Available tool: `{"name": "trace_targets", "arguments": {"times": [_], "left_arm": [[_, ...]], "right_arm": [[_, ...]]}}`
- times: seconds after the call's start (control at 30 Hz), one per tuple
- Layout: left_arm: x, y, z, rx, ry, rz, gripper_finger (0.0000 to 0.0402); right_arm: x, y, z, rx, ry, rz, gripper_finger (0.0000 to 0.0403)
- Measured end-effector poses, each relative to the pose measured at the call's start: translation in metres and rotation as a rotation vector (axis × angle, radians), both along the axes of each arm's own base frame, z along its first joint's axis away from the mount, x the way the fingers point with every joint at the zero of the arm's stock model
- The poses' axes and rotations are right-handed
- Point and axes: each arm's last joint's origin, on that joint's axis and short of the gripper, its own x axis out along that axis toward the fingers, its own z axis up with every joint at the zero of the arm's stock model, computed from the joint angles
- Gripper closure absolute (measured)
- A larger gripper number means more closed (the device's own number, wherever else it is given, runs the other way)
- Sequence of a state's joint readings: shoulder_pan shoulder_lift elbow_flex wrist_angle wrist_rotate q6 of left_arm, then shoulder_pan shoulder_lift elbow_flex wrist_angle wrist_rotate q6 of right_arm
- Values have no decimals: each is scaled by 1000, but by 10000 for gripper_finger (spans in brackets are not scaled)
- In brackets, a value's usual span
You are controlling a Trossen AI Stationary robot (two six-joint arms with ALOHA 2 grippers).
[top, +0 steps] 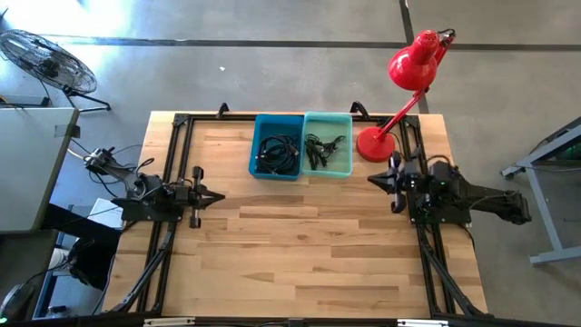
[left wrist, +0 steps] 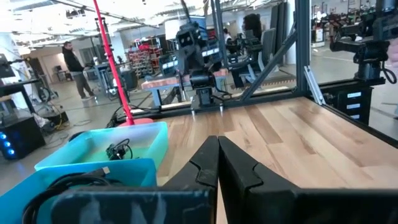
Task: Pick & Place USB Port
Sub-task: Return to Home Position
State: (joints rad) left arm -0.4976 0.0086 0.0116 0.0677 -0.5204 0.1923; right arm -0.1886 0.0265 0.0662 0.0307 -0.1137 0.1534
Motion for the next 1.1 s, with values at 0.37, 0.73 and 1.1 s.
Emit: {"name": "trace_targets", "arguments": {"times": [0.37,0.73,1.1], "left_arm": [[0,0,0,-14,0,5,401],[0,0,0,-13,2,5,401],[0,0,0,8,4,14,401]], "right_arm": [[-1,2,8,-44,-84,45,403],[2,1,0,-27,-144,44,403],[4,1,-9,-13,-50,64,403]]}}
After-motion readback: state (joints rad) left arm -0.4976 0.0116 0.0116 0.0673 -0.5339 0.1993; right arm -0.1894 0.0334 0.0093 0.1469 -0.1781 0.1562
